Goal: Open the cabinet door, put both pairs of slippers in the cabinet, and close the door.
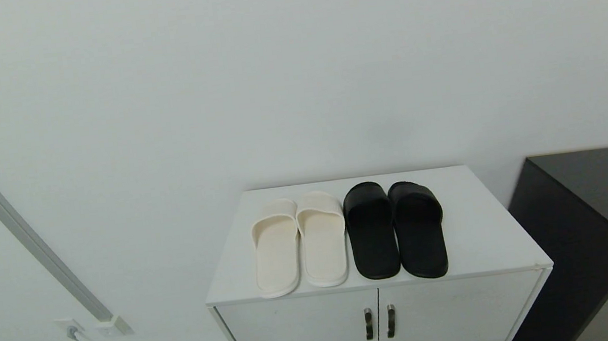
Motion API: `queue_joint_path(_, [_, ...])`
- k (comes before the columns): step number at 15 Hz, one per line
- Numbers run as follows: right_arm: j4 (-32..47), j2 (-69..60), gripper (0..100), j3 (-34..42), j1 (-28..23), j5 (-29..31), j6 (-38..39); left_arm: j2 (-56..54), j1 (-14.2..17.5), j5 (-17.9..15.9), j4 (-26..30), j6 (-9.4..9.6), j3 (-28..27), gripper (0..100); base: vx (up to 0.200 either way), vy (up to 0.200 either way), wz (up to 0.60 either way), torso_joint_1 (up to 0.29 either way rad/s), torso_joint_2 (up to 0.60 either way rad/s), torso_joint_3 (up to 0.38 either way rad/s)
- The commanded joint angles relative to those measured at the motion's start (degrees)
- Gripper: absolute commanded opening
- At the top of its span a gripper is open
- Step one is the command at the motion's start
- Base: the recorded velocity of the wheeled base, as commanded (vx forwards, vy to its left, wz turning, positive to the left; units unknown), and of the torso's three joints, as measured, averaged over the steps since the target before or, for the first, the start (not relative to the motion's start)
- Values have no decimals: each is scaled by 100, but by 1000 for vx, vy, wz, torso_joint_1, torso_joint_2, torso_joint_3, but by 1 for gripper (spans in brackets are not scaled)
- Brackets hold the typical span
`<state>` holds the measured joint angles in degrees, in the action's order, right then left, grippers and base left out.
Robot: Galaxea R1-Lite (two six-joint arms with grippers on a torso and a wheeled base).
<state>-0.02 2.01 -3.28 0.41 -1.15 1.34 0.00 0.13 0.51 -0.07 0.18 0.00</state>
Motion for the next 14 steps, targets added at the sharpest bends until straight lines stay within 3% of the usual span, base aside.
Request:
queue_joint_path(1, [29, 1021, 100, -771, 117, -52, 182, 0, 4, 2, -1, -1, 0, 0, 0, 0, 0, 0, 0, 0])
queue_joint_path(4, [-173, 2585, 100, -806, 187, -949, 50, 0, -5, 19, -1, 17, 0, 0, 0, 0, 0, 0, 0, 0])
queue_joint_path(6, [-349, 3244, 100, -938, 310, -1125, -20, 0, 4, 10, -1, -1, 0, 0, 0, 0, 0, 0, 0, 0])
queue_joint_path(8, [-648, 4246, 100, -1386, 969, -1125, 455, 0, -5, 2, -1, 8, 0, 0, 0, 0, 0, 0, 0, 0])
queue_joint_path(10, [-692, 4932, 100, -1975, 1681, -1019, 982, 0, 4, 2, -1, -1, 0, 0, 0, 0, 0, 0, 0, 0])
queue_joint_path(14, [-745, 6197, 100, -2652, 3096, 220, 1228, 0, 4, 2, -1, -1, 0, 0, 0, 0, 0, 0, 0, 0])
